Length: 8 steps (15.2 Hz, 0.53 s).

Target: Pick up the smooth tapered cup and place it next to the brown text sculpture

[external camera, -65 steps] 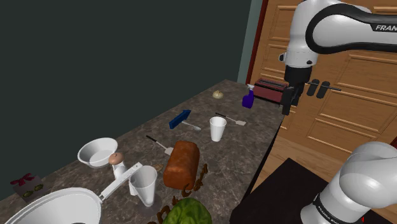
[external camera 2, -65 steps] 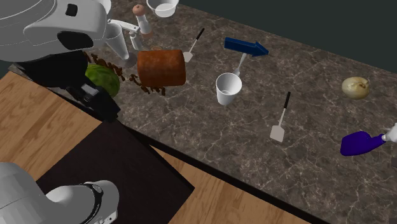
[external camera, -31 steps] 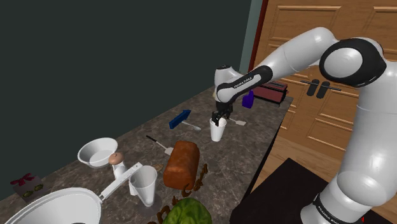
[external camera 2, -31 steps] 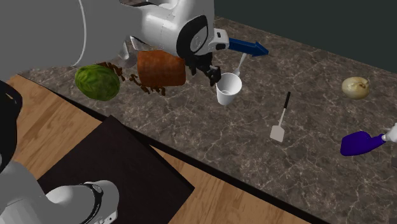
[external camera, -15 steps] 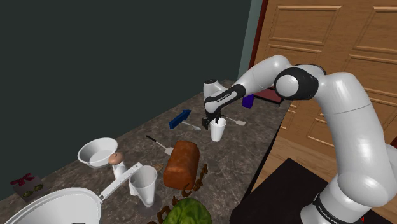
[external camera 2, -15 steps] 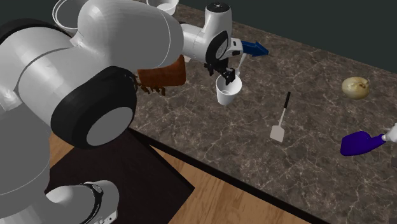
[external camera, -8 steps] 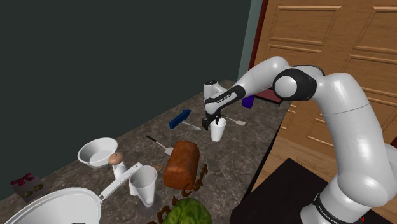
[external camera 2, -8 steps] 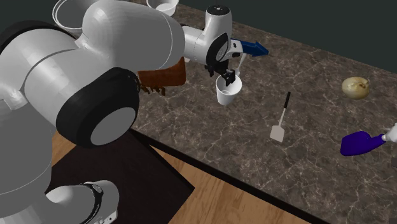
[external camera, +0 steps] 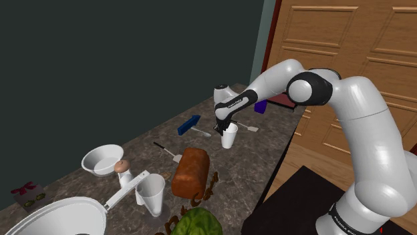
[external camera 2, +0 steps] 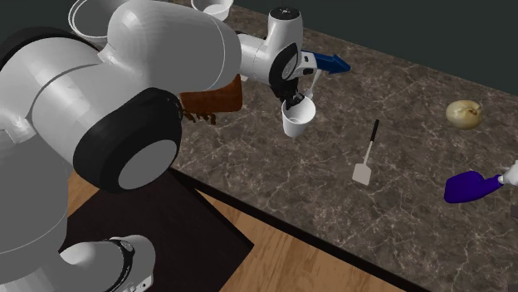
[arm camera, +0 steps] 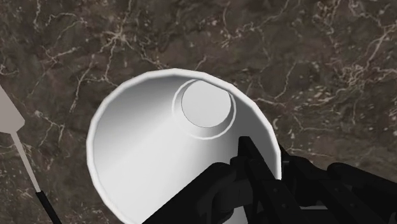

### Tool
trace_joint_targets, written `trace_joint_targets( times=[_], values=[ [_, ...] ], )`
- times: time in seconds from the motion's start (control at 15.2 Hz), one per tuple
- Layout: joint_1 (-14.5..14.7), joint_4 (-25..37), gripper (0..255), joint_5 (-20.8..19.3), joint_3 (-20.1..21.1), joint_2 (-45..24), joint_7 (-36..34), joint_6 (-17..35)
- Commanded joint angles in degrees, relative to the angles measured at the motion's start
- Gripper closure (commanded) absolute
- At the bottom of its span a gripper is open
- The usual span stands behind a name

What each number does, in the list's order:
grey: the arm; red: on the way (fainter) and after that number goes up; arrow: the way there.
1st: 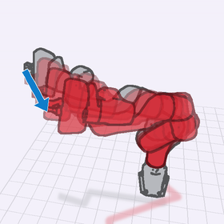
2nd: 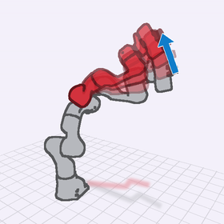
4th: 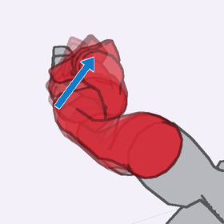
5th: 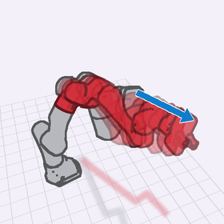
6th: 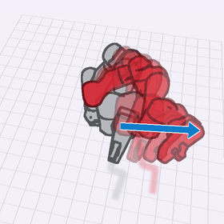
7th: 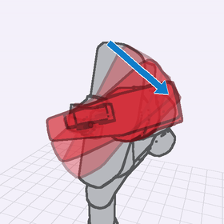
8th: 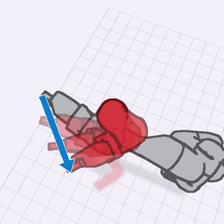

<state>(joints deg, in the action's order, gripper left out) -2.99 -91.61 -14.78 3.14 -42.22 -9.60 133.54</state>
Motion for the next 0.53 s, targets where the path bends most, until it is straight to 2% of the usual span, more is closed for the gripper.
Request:
trace_joint_targets(
  times=[0.0,0.46],
  values=[
    [0.0,-0.01,255,0.0,0.0,-0.01,0.0,0.0],
    [-0.17,-0.26,255,0.42,0.32,2.6,0.56,-2.33]
  ],
)
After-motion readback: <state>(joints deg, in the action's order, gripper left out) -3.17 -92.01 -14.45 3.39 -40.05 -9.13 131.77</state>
